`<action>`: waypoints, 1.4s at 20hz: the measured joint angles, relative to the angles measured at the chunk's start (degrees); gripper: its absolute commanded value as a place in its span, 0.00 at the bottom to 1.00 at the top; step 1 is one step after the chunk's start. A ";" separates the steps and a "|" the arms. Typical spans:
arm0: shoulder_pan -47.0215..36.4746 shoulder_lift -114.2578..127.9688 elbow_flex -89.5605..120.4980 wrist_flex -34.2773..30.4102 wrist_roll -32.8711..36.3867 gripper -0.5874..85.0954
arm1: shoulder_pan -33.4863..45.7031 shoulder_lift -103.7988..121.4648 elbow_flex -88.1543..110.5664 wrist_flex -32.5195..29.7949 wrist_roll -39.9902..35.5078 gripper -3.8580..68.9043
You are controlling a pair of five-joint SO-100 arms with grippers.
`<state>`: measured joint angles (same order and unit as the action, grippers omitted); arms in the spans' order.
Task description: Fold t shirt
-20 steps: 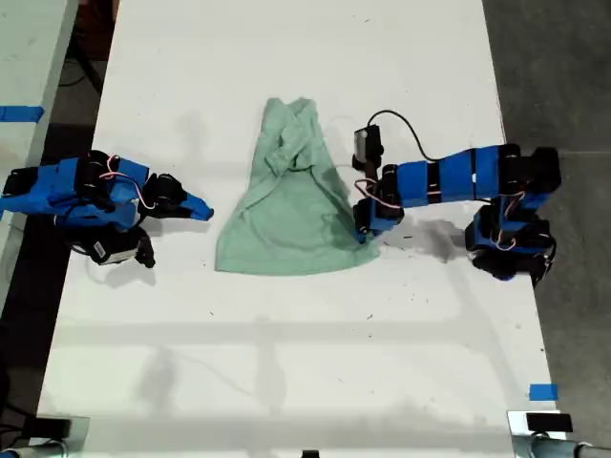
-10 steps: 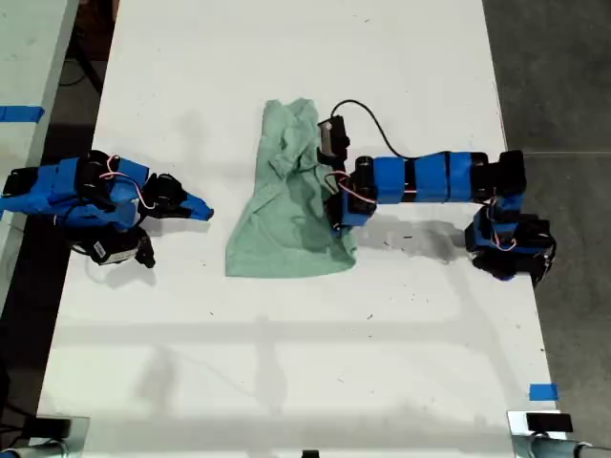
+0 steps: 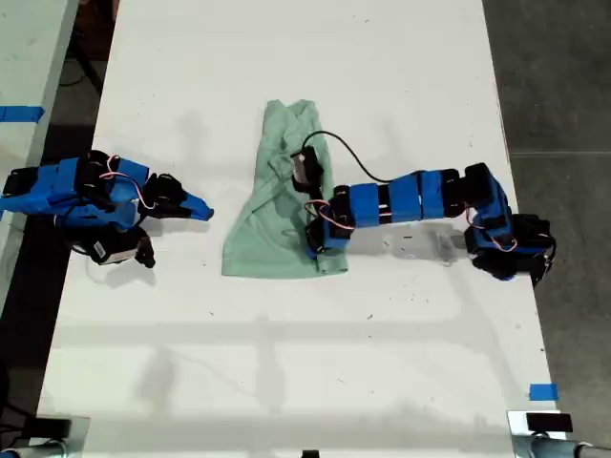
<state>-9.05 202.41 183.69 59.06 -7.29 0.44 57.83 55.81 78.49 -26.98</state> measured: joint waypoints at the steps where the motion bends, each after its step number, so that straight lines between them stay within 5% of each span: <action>1: 0.00 0.00 0.00 0.00 0.00 0.01 | -0.09 -0.26 -1.41 0.09 -0.44 0.62; 7: 0.00 0.00 0.00 0.00 0.00 0.01 | -0.35 7.91 -6.59 17.58 1.67 0.49; 10: 0.00 0.00 0.00 0.00 0.00 0.01 | 2.29 27.16 7.47 21.01 7.21 0.46; 16: 0.00 0.00 0.00 0.00 0.00 0.01 | 3.43 80.07 58.71 14.24 20.57 0.37; 20: 0.00 0.00 0.00 0.00 0.00 0.01 | 1.05 110.48 89.56 4.48 24.17 0.30; 23: 0.35 0.00 0.00 0.00 0.00 0.01 | 0.35 138.43 105.91 5.01 24.87 0.31; 28: 0.35 0.00 0.00 0.00 0.00 0.01 | -0.18 142.21 114.79 4.48 24.87 0.30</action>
<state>-8.70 202.41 183.69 59.06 -7.29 0.26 200.04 170.60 82.97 -2.11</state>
